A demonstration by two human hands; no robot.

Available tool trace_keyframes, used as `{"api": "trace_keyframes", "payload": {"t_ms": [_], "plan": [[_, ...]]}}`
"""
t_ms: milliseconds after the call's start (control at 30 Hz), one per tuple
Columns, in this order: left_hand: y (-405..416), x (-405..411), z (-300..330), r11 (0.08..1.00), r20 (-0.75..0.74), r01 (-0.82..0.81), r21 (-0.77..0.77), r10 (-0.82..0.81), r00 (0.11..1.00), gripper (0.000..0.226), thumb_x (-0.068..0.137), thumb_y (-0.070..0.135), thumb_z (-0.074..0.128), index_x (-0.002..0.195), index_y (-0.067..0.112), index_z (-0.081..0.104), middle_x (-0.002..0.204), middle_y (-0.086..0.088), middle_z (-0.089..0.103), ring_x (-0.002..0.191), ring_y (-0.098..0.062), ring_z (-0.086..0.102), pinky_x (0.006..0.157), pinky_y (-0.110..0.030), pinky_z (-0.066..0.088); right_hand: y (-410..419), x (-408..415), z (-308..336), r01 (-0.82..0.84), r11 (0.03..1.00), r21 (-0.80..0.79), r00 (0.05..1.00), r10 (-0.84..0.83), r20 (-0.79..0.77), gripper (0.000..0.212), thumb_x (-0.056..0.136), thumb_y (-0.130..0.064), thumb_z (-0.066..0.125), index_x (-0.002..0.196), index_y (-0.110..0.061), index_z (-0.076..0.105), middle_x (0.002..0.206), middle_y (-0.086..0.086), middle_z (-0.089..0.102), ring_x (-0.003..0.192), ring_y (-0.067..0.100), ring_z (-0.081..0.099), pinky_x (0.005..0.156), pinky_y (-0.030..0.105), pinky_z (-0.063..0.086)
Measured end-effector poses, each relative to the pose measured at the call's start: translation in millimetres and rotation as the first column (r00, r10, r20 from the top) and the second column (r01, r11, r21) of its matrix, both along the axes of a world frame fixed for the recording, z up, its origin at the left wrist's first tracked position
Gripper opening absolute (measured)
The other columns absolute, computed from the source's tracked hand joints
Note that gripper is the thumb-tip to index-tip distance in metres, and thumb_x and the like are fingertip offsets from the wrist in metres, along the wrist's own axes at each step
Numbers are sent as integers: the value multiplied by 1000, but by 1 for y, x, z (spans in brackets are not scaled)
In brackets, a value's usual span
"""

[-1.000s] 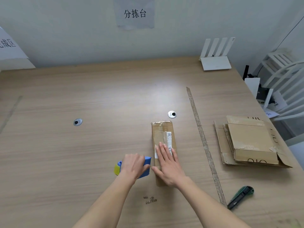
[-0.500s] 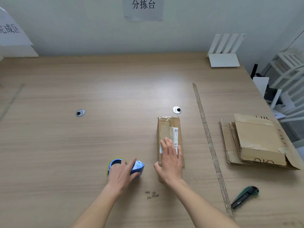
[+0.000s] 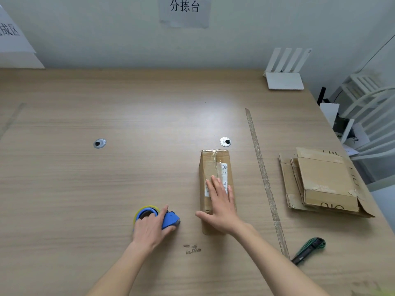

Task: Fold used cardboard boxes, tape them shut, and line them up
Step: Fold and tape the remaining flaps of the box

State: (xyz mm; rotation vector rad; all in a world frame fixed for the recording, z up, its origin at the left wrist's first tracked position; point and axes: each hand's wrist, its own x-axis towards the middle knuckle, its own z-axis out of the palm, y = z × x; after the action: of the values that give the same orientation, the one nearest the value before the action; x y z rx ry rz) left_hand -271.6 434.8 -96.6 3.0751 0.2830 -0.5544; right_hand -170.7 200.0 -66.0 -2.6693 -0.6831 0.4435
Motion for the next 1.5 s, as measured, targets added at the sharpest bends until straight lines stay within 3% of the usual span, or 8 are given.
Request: {"api": "trace_keyframes", "payload": {"t_ms": [100, 233, 400, 533, 633, 833, 1233, 1500], "plan": [[1, 5, 1, 999, 105, -35, 2, 35, 994, 100, 72, 89, 15, 152, 32, 36, 98, 0, 67, 91, -22, 64, 73, -34, 41, -14, 3, -3, -62, 998, -23, 992, 64, 111, 105, 83, -68, 62, 162, -25, 8, 168, -8, -6, 155, 11, -8, 123, 38, -10], [-11, 17, 11, 994, 361, 106, -32, -87, 928, 80, 82, 81, 33, 128, 24, 65, 77, 4, 59, 65, -21, 60, 59, -33, 47, -9, 0, -5, -81, 992, -94, 982, 95, 163, 108, 68, -78, 58, 152, -13, 40, 160, 6, 37, 147, 21, 28, 115, 43, 19], [-45, 36, 30, 933, 560, 339, -122, -217, 800, 64, 91, 67, 40, 137, 26, 56, 117, 2, 63, 97, -17, 65, 78, -31, 53, -22, 5, 3, -161, 987, 29, 987, 160, 37, 117, 79, -70, 65, 162, -18, 2, 168, -5, -14, 154, 13, -18, 125, 42, -9], [-71, 46, 28, 875, 498, 462, -145, -339, 798, 67, 90, 71, 42, 144, 32, 46, 158, 5, 37, 139, -13, 38, 112, -32, 35, -57, 12, 14, -84, 955, 285, 986, 120, -113, 113, 79, -45, 82, 162, -24, 8, 168, -14, -12, 153, 0, -12, 125, 26, 6], [-85, 49, 24, 864, 464, 463, -196, -334, 821, 60, 91, 68, 44, 138, 31, 49, 162, 8, 29, 147, -12, 29, 120, -34, 24, -83, 14, 12, -68, 965, 253, 981, 110, -157, 99, 83, -38, 81, 161, -26, 22, 167, -19, 3, 153, -2, 1, 125, 30, 20], [-93, 52, 25, 880, 499, 403, -252, -239, 833, 39, 79, 43, 79, 109, 28, 59, 147, 4, 52, 131, -18, 53, 106, -40, 47, -103, 17, 3, -84, 984, 155, 996, 88, -14, 76, 93, -32, 70, 156, -41, 28, 159, -39, 8, 147, -3, 27, 106, 34, 47], [-111, 64, 30, 893, 508, 370, -257, -201, 838, 65, 65, 52, 87, 120, 29, 58, 124, -1, 55, 96, -20, 64, 56, -30, 59, -103, 40, -6, -237, 954, 182, 968, 216, 127, 73, 77, -50, 79, 140, -29, 47, 151, -16, 40, 134, 10, 46, 91, 37, 57], [-106, 71, 37, 839, 360, 280, -466, -109, 926, 59, 80, 65, 67, 130, 37, 51, 144, 9, 33, 115, -12, 53, 79, -30, 54, -103, 69, 2, -400, 913, 80, 903, 378, 203, 83, 65, -72, 73, 129, -25, 50, 140, -6, 46, 118, 14, 52, 77, 31, 52]]}}
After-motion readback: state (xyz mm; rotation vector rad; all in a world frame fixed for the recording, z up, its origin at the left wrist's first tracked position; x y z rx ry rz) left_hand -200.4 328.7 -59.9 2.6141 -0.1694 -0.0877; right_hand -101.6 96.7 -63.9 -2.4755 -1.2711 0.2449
